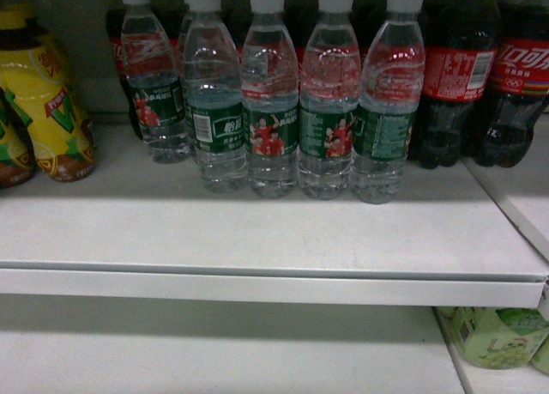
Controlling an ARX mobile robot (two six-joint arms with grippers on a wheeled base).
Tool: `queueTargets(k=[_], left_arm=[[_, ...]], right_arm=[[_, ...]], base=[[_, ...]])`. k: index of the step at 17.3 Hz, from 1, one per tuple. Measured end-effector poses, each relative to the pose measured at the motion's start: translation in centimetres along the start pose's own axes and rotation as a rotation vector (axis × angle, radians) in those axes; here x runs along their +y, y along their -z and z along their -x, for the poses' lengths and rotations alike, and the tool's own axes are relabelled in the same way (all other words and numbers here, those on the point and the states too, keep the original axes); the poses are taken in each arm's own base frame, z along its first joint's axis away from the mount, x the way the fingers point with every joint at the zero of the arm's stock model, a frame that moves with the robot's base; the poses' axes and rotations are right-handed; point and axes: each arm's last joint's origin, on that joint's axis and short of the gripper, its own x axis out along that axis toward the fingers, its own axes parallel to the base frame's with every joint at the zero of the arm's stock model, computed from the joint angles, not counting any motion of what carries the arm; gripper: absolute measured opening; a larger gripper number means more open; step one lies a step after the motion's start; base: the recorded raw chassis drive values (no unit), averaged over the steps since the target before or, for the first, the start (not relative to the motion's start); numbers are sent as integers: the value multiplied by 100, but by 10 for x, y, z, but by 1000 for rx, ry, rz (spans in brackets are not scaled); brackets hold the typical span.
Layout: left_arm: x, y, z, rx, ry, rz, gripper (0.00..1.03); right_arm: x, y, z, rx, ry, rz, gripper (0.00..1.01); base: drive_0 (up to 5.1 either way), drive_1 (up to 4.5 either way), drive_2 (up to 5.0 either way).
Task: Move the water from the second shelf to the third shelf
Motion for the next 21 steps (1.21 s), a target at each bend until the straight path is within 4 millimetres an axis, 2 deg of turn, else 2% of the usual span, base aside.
queueTargets(k=[16,21], left_arm=[[0,0,0,-4,0,0,98],[0,0,0,-2,1,0,98]], right_arm=[[0,-1,0,-9,0,-5,39],[0,-1,0,-7,3,-4,39]], base=[[0,0,0],[-458,257,257]])
